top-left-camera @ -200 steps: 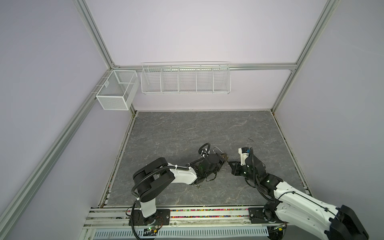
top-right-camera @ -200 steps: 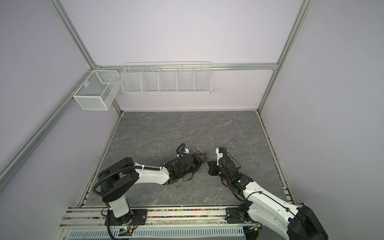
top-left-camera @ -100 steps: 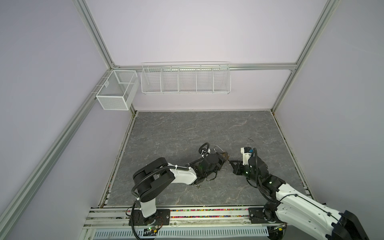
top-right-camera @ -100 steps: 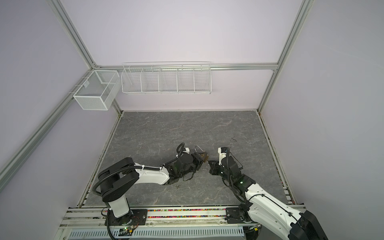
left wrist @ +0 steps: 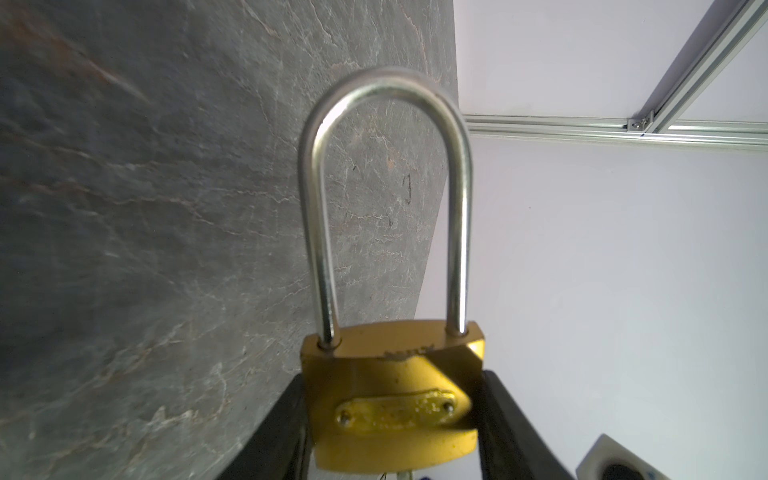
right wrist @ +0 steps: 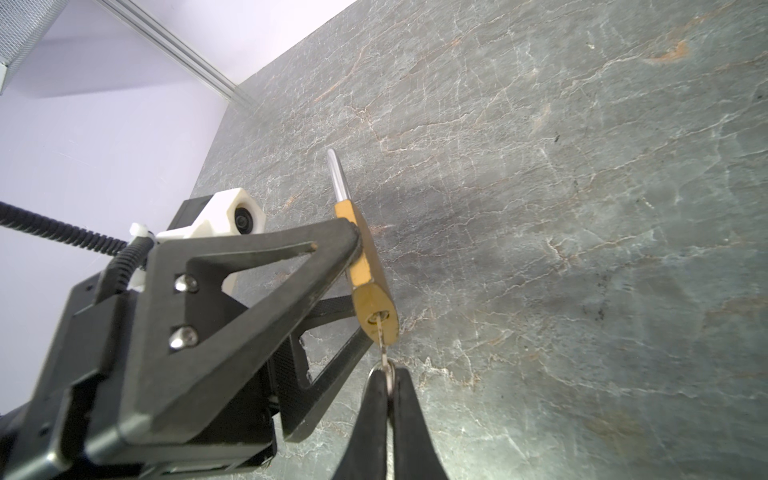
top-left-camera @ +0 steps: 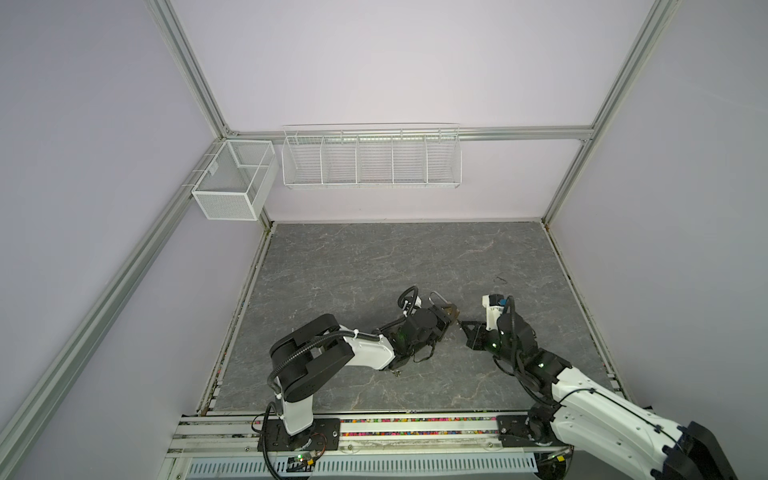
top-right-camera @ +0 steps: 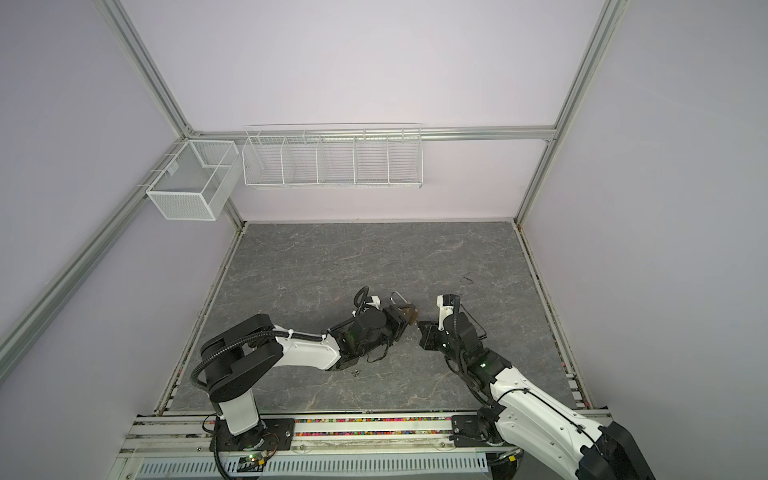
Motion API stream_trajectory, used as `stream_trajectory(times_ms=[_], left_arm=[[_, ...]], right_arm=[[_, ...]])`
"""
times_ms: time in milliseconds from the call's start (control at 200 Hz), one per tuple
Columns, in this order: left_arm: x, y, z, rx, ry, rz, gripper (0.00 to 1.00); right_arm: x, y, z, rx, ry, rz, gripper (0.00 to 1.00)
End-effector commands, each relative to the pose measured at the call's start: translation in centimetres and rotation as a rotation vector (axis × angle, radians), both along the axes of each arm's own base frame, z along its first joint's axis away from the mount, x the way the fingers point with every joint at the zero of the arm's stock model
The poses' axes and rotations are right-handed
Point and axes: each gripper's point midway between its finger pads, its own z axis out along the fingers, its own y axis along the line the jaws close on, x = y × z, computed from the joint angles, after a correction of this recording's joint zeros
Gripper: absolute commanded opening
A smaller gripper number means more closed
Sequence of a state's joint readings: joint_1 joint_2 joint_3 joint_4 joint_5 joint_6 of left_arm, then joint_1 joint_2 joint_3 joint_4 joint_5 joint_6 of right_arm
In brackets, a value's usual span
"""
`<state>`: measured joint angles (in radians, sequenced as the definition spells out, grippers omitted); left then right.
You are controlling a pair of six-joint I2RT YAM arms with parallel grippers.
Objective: Unlock with the key
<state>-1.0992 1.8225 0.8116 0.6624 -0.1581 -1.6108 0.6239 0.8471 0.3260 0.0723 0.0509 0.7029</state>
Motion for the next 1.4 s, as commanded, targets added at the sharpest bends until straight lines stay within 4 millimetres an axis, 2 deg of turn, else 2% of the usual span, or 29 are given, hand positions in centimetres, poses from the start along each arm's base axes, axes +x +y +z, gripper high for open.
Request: stream_trajectory(times_ms=[0, 105, 230, 320, 390, 480, 660, 775, 875, 940, 1035, 1070, 1150, 1215, 1275, 1345, 1395], left_arm=[[-3.7, -3.2, 3.8, -0.135, -0.044, -0.178, 0.41], [-3.7, -3.2, 3.8, -0.135, -0.047, -0.179, 0.54], [-3.7, -3.2, 3.9, -0.137, -0.05, -0.178, 0.57], [-3.7, -3.3, 3.9, -0.139, -0.053, -0.18, 0.64], [-3.8, -3.3, 4.0, -0.14, -0.055, -0.182, 0.75], [-3.8, -3.4, 4.0, -0.139, -0.059, -0.185, 1.0], [-3.9, -3.0, 3.3, -0.132, -0.041, -0.171, 1.0], [-4.1, -1.5, 2.0, -0.117, -0.016, -0.141, 1.0], [-3.8, 1.1, 0.2, -0.063, 0.009, -0.099, 1.0], [-3.2, 2.3, -0.2, -0.015, 0.019, -0.098, 1.0], [-2.1, 3.3, 0.1, 0.165, -0.004, -0.137, 1.0], [-1.6, 3.4, 1.1, 0.262, -0.041, -0.148, 1.0], [-0.4, 4.6, 3.1, 0.508, -0.122, -0.161, 1.0], [0.7, 5.2, 4.3, 0.59, -0.14, -0.124, 1.0], [1.9, 5.2, 4.6, 0.594, -0.148, -0.089, 1.0], [3.2, 4.1, 5.4, 0.534, -0.188, -0.098, 1.0], [3.8, 3.9, 5.3, 0.498, -0.159, -0.079, 0.97]], right_arm=[[1.4, -0.8, 1.3, 0.027, -0.068, -0.073, 0.06], [1.5, -0.9, 1.3, 0.026, -0.069, -0.076, 0.06], [1.6, -1.0, 1.2, 0.024, -0.069, -0.078, 0.06], [1.6, -1.0, 1.3, 0.029, -0.073, -0.08, 0.06], [1.7, -1.0, 1.3, 0.03, -0.074, -0.082, 0.06], [1.7, -1.0, 1.4, 0.034, -0.077, -0.081, 0.06], [1.8, -1.2, 0.9, 0.017, -0.065, -0.085, 0.06], [1.3, -1.9, -0.3, -0.014, -0.033, -0.099, 0.06], [0.4, -3.4, -1.8, -0.032, 0.003, -0.135, 0.06], [-0.1, -4.5, -2.6, -0.043, 0.028, -0.159, 0.06], [-0.5, -6.7, -3.5, -0.058, 0.095, -0.215, 0.06], [-0.3, -7.5, -3.5, -0.034, 0.12, -0.24, 0.06], [0.8, -9.6, -3.3, 0.029, 0.179, -0.317, 0.06], [2.7, -11.3, -3.2, 0.042, 0.237, -0.353, 0.06], [5.3, -11.7, -3.6, 0.099, 0.301, -0.326, 0.06], [8.5, -11.2, -4.1, 0.203, 0.348, -0.268, 0.06], [10.2, -11.2, -4.7, 0.222, 0.363, -0.254, 0.06]])
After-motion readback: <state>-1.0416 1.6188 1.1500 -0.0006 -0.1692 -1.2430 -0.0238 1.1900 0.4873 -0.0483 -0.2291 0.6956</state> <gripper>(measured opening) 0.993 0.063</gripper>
